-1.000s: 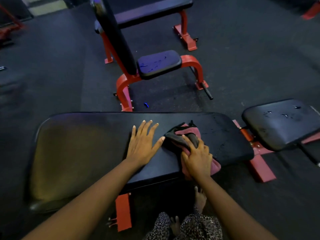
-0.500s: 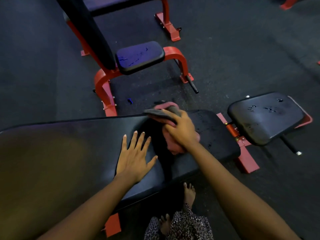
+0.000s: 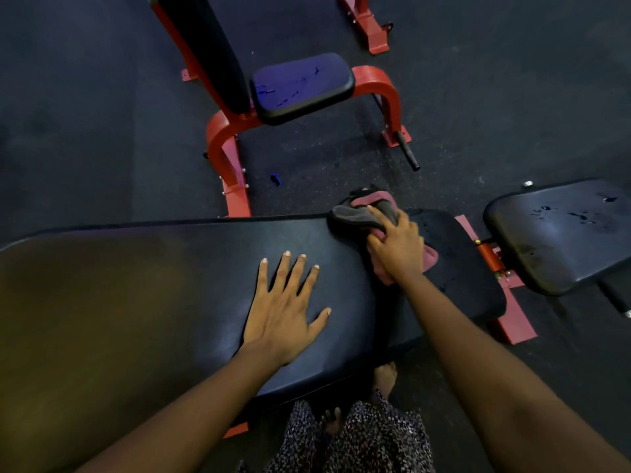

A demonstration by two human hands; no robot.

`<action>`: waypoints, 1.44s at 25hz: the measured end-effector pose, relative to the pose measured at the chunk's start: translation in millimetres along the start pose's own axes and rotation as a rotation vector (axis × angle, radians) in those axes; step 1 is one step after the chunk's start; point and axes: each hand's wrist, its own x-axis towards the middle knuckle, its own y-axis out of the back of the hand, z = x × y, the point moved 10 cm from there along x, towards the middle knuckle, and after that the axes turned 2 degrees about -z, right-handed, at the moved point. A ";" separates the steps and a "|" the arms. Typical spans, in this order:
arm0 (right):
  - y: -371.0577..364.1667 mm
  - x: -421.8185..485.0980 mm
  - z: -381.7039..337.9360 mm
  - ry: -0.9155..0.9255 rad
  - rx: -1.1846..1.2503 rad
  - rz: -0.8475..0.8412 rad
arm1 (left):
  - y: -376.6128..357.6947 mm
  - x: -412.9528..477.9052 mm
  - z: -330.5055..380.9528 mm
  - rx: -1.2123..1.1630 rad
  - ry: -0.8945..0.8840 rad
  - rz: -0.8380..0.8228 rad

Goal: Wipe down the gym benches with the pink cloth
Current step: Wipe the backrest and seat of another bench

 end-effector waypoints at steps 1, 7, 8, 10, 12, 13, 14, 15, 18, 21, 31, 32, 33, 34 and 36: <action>0.1 5.6 13.5 -0.025 0.002 0.010 | -0.6 0.7 0.7 -0.004 -0.004 0.007; -2.5 29.0 69.3 -0.274 0.059 0.011 | 0.4 1.4 0.4 0.006 0.011 0.002; 1.4 30.4 71.2 -0.321 0.100 -0.001 | -0.6 0.8 -0.1 0.013 0.013 -0.004; 14.8 18.7 60.3 -0.331 0.221 0.021 | 0.2 0.8 -1.2 0.024 0.004 0.013; 26.0 -22.0 32.4 -0.250 0.336 0.070 | 2.7 -1.5 4.0 0.012 -0.030 0.024; 28.7 -53.5 16.9 -0.181 0.338 0.093 | 3.3 -2.5 8.6 -0.005 -0.048 0.031; 29.1 -89.5 0.0 -0.091 0.292 0.117 | 4.5 -2.5 11.7 -0.035 -0.045 0.042; 26.7 -123.2 -12.5 -0.020 0.211 0.131 | 5.6 -1.9 14.2 -0.077 -0.020 0.052; 15.2 -146.4 21.8 -0.023 0.101 0.129 | 14.3 16.8 45.3 -0.190 0.001 0.077; 12.0 -119.0 98.5 -0.134 0.121 0.111 | 15.6 54.3 90.3 -0.226 -0.087 0.035; -8.0 -41.1 298.9 -0.641 0.273 0.040 | -33.7 140.6 178.2 -0.021 -0.279 -0.162; -10.5 -33.2 305.6 -0.626 0.246 -0.001 | -39.5 140.2 178.9 0.011 -0.279 -0.161; -12.5 -25.0 311.1 -0.603 0.231 -0.027 | -45.3 140.8 180.5 0.038 -0.279 -0.157; -9.5 -18.7 311.6 -0.574 0.228 -0.019 | -48.8 141.3 181.0 0.050 -0.273 -0.149; 3.5 -13.9 294.1 -0.501 0.303 0.042 | -49.4 142.7 182.6 0.031 -0.269 -0.131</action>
